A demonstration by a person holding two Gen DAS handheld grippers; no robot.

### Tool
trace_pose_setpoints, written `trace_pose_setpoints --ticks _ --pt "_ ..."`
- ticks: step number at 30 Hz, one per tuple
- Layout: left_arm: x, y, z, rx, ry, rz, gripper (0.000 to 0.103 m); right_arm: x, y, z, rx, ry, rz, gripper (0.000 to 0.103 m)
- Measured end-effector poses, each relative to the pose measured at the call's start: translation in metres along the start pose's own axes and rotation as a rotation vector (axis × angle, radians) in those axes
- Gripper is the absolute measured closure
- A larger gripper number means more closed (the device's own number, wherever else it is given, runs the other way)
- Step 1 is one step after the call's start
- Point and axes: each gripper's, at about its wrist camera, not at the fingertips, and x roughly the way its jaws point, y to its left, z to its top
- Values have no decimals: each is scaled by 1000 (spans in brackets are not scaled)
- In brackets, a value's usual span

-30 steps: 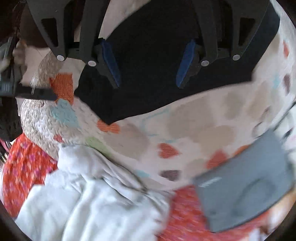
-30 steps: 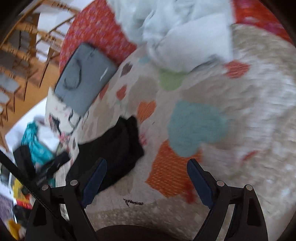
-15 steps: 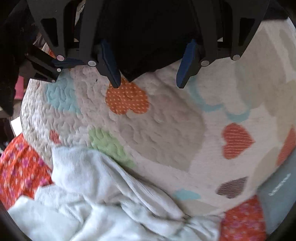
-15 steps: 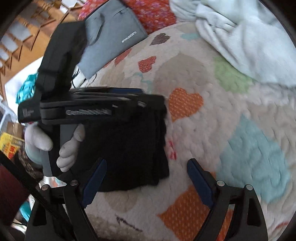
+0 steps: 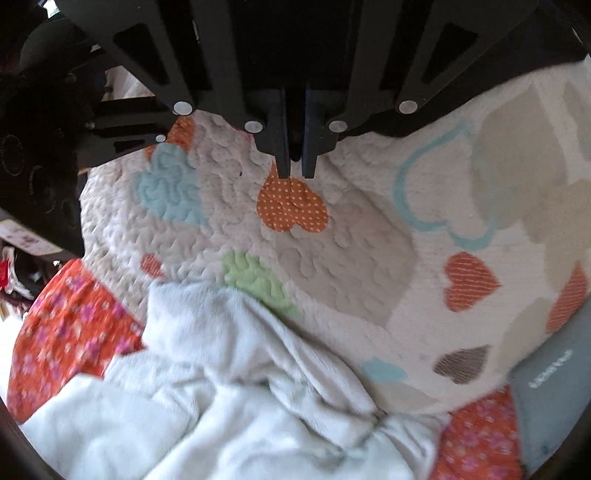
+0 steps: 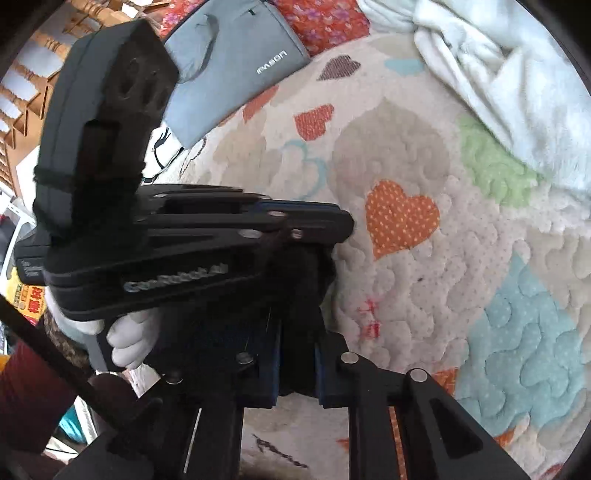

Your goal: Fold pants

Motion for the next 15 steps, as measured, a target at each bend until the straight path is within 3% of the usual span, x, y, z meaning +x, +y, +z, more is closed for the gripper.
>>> trace_pose_setpoints --ticks 7,11,15 --pt "-88 42 -35 -149 -167 -52 97 -6 75 14 -109 -11 28 89" --pt "-139 89 -86 -309 -284 -85 97 11 135 16 -218 32 41 89" --pt "-157 138 -148 -493 -343 -78 96 55 191 8 -314 115 52 89"
